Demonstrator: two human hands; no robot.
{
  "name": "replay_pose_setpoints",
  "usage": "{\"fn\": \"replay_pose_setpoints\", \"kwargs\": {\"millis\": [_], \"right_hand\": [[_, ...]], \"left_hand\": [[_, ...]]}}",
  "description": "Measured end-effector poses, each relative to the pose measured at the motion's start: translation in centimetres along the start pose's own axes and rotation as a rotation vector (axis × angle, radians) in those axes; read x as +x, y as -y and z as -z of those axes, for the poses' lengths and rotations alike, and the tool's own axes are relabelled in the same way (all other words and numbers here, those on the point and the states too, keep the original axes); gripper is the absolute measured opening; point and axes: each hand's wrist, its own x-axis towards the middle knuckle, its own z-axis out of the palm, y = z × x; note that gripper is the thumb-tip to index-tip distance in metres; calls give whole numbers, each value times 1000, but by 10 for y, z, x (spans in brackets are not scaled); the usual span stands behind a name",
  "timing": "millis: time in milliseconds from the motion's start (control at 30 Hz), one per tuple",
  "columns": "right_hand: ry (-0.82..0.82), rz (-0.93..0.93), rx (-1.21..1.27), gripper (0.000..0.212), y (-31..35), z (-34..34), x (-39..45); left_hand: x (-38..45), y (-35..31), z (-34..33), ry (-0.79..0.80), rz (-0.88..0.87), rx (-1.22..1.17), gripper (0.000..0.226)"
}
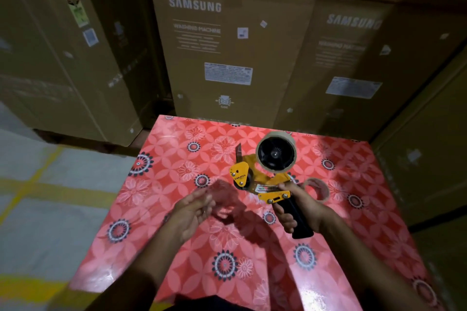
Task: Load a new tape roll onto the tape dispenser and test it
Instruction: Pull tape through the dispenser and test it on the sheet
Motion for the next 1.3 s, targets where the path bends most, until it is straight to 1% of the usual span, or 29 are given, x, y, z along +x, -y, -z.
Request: {"fn": "replay_pose_setpoints", "kwargs": {"millis": [100, 200, 267, 367, 400, 500, 567, 667, 767, 833, 900, 933, 1000, 1033, 1067, 1133, 1167, 1200, 1233, 1267, 1300], "right_hand": [[5, -12, -69, 64, -11, -9, 21], [31, -25, -76, 64, -20, -22, 47], [51, -29, -86, 59, -21, -35, 63], [98, 6, -130, 45, -16, -50, 88], [109, 13, -140, 46, -14, -51, 96], [68, 12, -162, 68, -10, -46, 113], [36, 17, -185, 78, -7, -42, 118], [-2, 44, -302, 76, -2, -45, 128], [-50, 44, -338, 77, -3, -53, 143], [-74, 24, -315, 68, -6, -55, 151], [-98, 5, -308, 59, -7, -57, 153], [-111, -7, -302, 59, -9, -55, 154], [-114, -29, -306, 73, -15, -51, 155], [-109, -37, -310, 79, -19, -49, 156], [-96, -41, -319, 80, -23, -48, 157], [-92, -56, -314, 76, -23, -49, 159], [-90, -55, -301, 69, -23, -50, 160], [-82, -51, -276, 59, -20, -53, 160], [-77, -48, -256, 49, -21, -52, 162], [-80, -43, -245, 44, -20, -52, 162], [-86, -42, -253, 42, -20, -52, 163]], "left_hand": [[3, -18, 31, -25, -17, 27, 35], [2, -35, 55, -125, -82, 120, 30], [4, -48, 69, -195, -145, 180, 32], [12, -69, 91, -249, -208, 266, 38], [15, -75, 99, -259, -217, 291, 37], [25, -89, 124, -343, -260, 345, 36], [33, -93, 139, -381, -285, 402, 36], [47, -91, 146, -446, -336, 568, 32], [62, -85, 147, -527, -479, 835, 26], [72, -78, 152, -496, -566, 961, 27], [78, -73, 156, -490, -574, 1064, 33], [77, -72, 156, -517, -578, 1112, 37], [77, -72, 163, -652, -575, 1213, 45], [77, -72, 167, -744, -540, 1236, 51], [77, -72, 171, -823, -479, 1213, 56], [78, -72, 171, -908, -345, 1094, 59], [79, -71, 169, -927, -310, 1049, 60], [79, -71, 166, -939, -315, 1053, 60], [79, -69, 164, -939, -371, 1113, 59], [78, -67, 163, -902, -480, 1231, 56], [78, -63, 165, -803, -621, 1395, 49]]}}
